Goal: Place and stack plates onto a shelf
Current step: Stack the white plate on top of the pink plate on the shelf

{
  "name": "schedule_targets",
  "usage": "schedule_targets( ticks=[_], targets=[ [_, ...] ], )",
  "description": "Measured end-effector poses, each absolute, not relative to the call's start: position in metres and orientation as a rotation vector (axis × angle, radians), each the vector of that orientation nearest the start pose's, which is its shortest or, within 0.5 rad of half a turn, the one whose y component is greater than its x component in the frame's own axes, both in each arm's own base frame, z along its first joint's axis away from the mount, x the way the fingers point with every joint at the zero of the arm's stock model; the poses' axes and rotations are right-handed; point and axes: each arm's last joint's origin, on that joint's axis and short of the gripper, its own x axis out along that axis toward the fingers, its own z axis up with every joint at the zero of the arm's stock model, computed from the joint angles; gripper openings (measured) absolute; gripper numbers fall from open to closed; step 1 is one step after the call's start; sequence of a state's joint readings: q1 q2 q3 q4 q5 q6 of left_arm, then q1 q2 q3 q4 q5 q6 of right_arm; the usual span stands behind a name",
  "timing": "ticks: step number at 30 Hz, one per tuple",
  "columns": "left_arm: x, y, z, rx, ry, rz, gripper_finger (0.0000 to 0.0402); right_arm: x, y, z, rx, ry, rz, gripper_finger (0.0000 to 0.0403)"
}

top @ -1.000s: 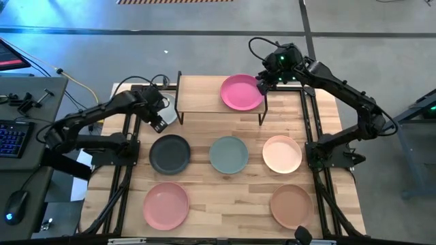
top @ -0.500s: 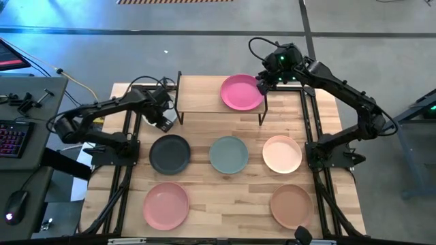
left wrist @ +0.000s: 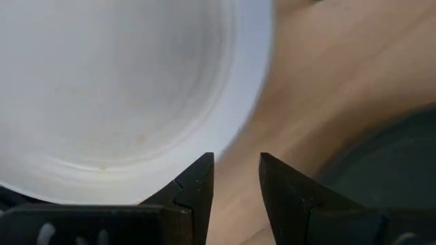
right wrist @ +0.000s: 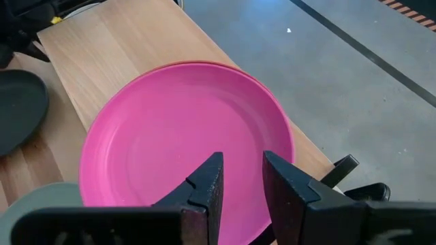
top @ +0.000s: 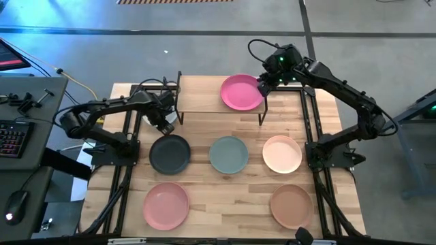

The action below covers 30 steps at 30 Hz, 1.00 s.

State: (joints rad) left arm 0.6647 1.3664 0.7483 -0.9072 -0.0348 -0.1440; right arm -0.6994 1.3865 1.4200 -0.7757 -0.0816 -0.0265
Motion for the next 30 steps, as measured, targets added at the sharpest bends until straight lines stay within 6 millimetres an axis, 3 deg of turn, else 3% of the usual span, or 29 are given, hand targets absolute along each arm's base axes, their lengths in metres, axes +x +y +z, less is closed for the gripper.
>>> schedule_targets(
  ticks=[18, 30],
  targets=[
    [0.167, 0.131, 0.164, -0.564, 1.46, 0.638, 0.0108, 0.22, -0.182, 0.366, 0.263, 0.705, -0.579, 0.0083],
    [0.155, 0.118, 0.177, -0.684, 1.469, 0.741, 0.0108, 0.219, -0.182, 0.365, 0.268, 0.717, -0.578, 0.0083]
  ],
)
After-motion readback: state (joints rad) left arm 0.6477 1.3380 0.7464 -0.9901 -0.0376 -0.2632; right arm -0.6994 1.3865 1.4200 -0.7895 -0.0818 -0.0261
